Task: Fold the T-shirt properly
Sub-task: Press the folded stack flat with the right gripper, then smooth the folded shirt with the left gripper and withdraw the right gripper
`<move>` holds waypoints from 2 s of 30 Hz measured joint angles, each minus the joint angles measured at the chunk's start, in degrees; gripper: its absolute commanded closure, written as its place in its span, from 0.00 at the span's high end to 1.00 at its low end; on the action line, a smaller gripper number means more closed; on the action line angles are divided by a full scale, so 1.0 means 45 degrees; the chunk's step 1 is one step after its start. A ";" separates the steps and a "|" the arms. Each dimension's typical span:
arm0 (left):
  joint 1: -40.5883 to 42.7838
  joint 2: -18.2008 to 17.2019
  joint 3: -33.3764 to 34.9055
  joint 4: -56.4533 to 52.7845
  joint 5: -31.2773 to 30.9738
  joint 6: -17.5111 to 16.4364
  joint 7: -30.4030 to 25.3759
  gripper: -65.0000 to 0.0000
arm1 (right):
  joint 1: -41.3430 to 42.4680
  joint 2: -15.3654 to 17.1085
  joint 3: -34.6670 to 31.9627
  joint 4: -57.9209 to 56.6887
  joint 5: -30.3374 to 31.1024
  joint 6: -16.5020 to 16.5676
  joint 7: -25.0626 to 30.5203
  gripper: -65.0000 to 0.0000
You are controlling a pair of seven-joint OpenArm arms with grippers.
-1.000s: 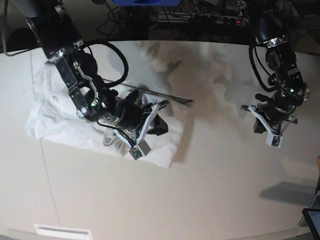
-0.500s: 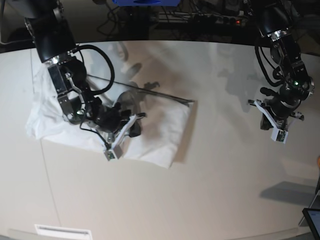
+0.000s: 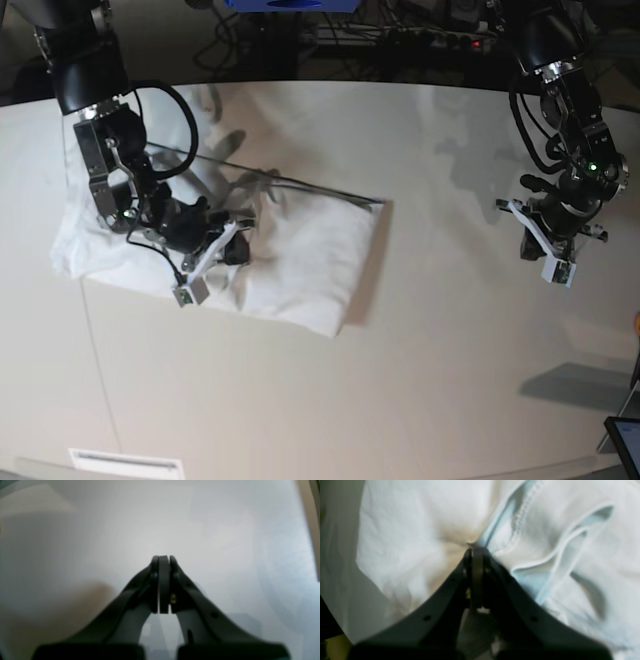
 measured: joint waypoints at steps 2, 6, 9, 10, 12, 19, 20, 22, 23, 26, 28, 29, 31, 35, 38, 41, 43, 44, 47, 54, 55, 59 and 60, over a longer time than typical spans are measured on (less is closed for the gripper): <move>0.0024 0.0005 0.0000 0.0000 -0.0010 -0.0005 -0.0005 0.00 | -0.0102 0.0102 0.0000 -0.0034 0.0185 0.0044 0.0248 0.00; 0.0024 -0.0029 0.0000 0.0000 -0.0005 0.0000 -0.0005 0.00 | -0.0131 0.0155 0.0010 0.0092 0.0165 0.0058 0.0199 0.00; 0.0029 -0.0024 0.0000 0.0000 0.0000 0.0000 -0.0005 0.00 | -0.0165 0.0345 0.0005 0.0534 0.0155 -0.0680 -0.0146 0.00; 0.0029 -0.0024 0.0000 0.0000 -0.0005 -0.0005 0.0000 0.00 | -0.0209 0.0423 0.0005 0.0792 0.0078 -0.1273 -0.0228 0.00; 0.0029 -0.0024 0.0000 0.0000 -0.0010 -0.0005 -0.0005 0.00 | -0.0316 0.0534 0.0010 0.1365 -0.0233 -0.2171 -0.0355 0.00; -0.0019 0.0204 0.0141 0.0000 -0.0049 -0.0005 0.0000 0.00 | -0.0175 0.0476 0.0010 0.4031 -0.0228 -0.2793 -0.1506 0.00; -0.0024 0.0301 0.0141 0.0000 -0.0034 0.0000 0.0005 0.00 | 0.0029 0.0355 0.0010 0.4308 -0.0248 -0.2866 -0.1768 0.00; -0.0078 0.0525 0.0141 0.0019 -0.0034 0.0005 0.0000 0.00 | 0.0374 0.0034 0.0034 0.4449 -0.0335 -0.2856 -0.1977 0.00; -0.0155 0.0680 0.0136 0.0034 -0.0039 0.0000 0.0005 0.00 | 0.0539 -0.0112 0.0044 0.4425 -0.0330 -0.2861 -0.2254 0.00; -0.0806 0.1112 0.1015 0.0010 0.0141 0.0228 0.0107 0.00 | 0.1030 -0.0461 -0.0073 0.3920 -0.0321 -0.2841 -0.2433 0.00; -0.1307 0.1287 0.2249 0.0019 0.0063 0.0194 0.0044 0.01 | 0.1399 -0.0554 -0.0097 0.3347 -0.0321 -0.2837 -0.2467 0.00; -0.1554 0.1477 0.2822 0.0029 0.0019 0.0112 0.0015 0.01 | 0.1540 -0.0593 -0.0092 0.3104 -0.0408 -0.2832 -0.2429 0.00; -0.2089 0.1967 0.3711 -0.0019 -0.0049 -0.0005 -0.0005 0.01 | 0.1855 -0.0709 -0.0073 0.2501 -0.0427 -0.2803 -0.2365 0.00; -0.3240 0.2837 0.4658 -0.0763 0.0039 0.0053 -0.0073 0.15 | 0.1841 -0.0695 -0.0073 0.2161 -0.0398 -0.2759 -0.2356 0.00; -0.3847 0.3191 0.5498 -0.1705 0.0141 0.0228 -0.0039 0.31 | 0.1773 -0.0374 -0.0049 0.2147 -0.0316 -0.2739 -0.2312 0.00; -0.4002 0.3269 0.6397 -0.2147 -0.0010 0.0068 -0.0029 0.44 | 0.1549 0.0189 0.0073 0.2147 -0.0403 -0.2803 -0.1991 0.00; -0.4031 0.3279 0.6839 -0.2171 -0.0015 0.0049 0.0000 0.51 | 0.1161 0.0369 0.0617 0.2147 -0.0413 -0.2803 -0.1511 0.00; -0.4041 0.3274 0.7062 -0.2161 -0.0005 0.0049 0.0000 0.52 | 0.0894 0.0393 0.1059 0.2147 -0.0398 -0.2793 -0.1151 0.00; -0.4070 0.3220 0.7495 -0.2322 -0.0005 0.0049 -0.0165 0.53 | 0.0257 0.0374 0.2380 0.2147 -0.0418 -0.2812 -0.0330 0.00; -0.4109 0.3245 0.7635 -0.4391 0.0049 0.0053 -0.1345 0.53 | -0.1229 0.0364 0.4396 0.2147 -0.0423 -0.2890 0.1239 0.00; -0.4095 0.3245 0.7635 -0.4770 0.0112 0.0175 -0.1545 0.53 | -0.1365 0.0369 0.4522 0.2147 -0.0427 -0.2885 0.1370 0.00; -0.4099 0.3138 0.7640 -0.5935 0.0044 0.0189 -0.2380 0.52 | -0.1647 0.0325 0.5178 0.2147 -0.0369 -0.2851 0.1690 0.01; -0.4104 0.3104 0.7645 -0.6047 0.0000 0.0189 -0.2419 0.52 | -0.1715 0.0325 0.5425 0.2147 -0.0364 -0.2837 0.1705 0.01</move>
